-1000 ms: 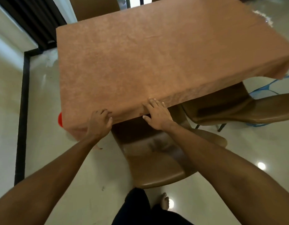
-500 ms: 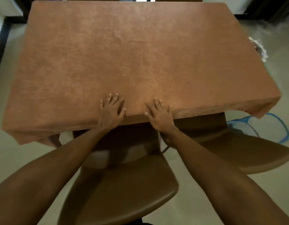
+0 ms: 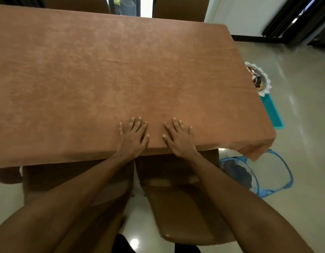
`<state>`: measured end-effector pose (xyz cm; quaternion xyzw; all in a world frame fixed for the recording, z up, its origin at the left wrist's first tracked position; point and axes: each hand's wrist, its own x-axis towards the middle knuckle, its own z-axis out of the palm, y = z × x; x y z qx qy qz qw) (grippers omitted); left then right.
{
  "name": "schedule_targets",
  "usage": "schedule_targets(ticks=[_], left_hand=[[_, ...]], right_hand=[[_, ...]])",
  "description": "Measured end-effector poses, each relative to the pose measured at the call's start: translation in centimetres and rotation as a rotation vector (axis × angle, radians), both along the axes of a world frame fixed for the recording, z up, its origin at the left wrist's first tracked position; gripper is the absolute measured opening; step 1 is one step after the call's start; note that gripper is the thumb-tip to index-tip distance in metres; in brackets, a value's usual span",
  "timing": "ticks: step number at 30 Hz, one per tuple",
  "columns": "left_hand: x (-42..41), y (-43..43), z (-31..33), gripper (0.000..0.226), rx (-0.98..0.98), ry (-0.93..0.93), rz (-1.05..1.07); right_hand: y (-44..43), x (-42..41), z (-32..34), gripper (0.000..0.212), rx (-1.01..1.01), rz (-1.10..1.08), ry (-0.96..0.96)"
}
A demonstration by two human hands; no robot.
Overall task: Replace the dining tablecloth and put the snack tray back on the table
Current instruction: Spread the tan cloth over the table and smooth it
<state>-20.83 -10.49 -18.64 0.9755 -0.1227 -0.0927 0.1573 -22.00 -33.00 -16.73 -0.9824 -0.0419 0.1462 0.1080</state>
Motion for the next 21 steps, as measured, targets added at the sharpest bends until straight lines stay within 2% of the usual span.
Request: schedule_targets(ticks=[7, 12, 15, 21], left_hand=[[0.1, -14.3, -0.7, 0.063, 0.061, -0.012, 0.146], [-1.1, -24.5, 0.0, 0.066, 0.077, 0.041, 0.286], [-1.5, -29.0, 0.8, 0.064, 0.084, 0.072, 0.319], [-1.1, -38.9, 2.7, 0.056, 0.109, 0.082, 0.178]], right_hand=[[-23.4, -1.3, -2.1, 0.064, 0.025, -0.22, -0.099], [-36.0, -2.7, -2.2, 0.068, 0.041, -0.116, -0.095], [-39.6, -2.8, -2.3, 0.063, 0.051, 0.005, -0.126], [-43.1, -0.9, -1.7, 0.052, 0.158, 0.118, -0.146]])
